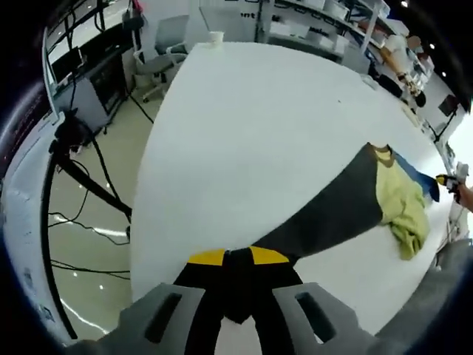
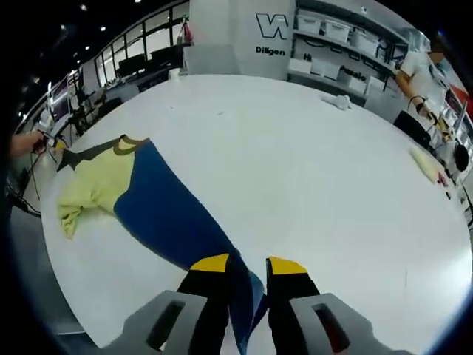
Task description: Fold the garment on the visible template until the final outline fits inside the template.
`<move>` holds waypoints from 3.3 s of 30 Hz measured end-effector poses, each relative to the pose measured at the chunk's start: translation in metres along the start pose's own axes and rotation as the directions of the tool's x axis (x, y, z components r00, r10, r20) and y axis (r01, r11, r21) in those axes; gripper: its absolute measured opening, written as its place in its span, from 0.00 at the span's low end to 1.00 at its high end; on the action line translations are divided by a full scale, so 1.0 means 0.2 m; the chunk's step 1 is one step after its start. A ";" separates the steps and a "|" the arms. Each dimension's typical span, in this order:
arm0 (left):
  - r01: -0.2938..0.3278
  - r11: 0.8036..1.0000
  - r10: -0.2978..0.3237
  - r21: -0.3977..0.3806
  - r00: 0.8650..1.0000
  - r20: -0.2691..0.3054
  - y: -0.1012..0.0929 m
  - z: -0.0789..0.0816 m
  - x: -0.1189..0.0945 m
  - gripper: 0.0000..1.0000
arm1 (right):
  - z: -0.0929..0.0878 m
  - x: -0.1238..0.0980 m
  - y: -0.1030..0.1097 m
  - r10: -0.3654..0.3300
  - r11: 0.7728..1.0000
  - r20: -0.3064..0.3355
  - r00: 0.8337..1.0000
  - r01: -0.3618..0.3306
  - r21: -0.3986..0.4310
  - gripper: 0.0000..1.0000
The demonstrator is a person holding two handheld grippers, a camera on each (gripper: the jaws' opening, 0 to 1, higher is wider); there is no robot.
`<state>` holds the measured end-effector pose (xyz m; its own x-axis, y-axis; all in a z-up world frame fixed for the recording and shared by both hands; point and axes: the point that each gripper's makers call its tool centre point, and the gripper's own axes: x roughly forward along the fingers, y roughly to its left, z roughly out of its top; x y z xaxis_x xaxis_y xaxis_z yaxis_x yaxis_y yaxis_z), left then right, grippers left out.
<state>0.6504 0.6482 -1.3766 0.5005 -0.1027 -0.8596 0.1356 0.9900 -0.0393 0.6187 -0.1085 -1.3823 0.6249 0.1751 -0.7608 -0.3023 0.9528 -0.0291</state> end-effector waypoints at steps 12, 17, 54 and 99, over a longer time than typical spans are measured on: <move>0.077 0.997 -0.079 0.032 0.993 0.089 -0.16 0.19 0.01 0.22 | 0.14 0.09 0.16 0.066 0.995 0.025 0.997 -0.064 -0.078 0.14; 0.146 0.985 -0.155 0.090 0.983 0.102 -0.37 0.28 0.06 0.23 | 0.24 0.15 0.28 0.117 0.986 0.045 0.992 -0.111 -0.124 0.16; 0.446 0.749 -0.477 0.490 0.876 -0.070 -1.39 0.54 0.58 0.29 | 0.61 0.75 0.94 0.395 0.847 -0.026 0.918 -0.376 -0.376 0.24; 0.309 0.711 -0.355 0.632 0.933 -0.056 -1.32 0.66 0.79 0.03 | 0.68 0.94 0.87 0.284 0.840 -0.012 0.959 -0.255 -0.478 0.00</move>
<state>0.8069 0.3586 -1.4349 0.3707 -0.4417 -0.8170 0.7911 0.6110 0.0287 0.7806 0.1242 -1.4426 0.5043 0.4356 -0.7457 -0.7578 0.6373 -0.1402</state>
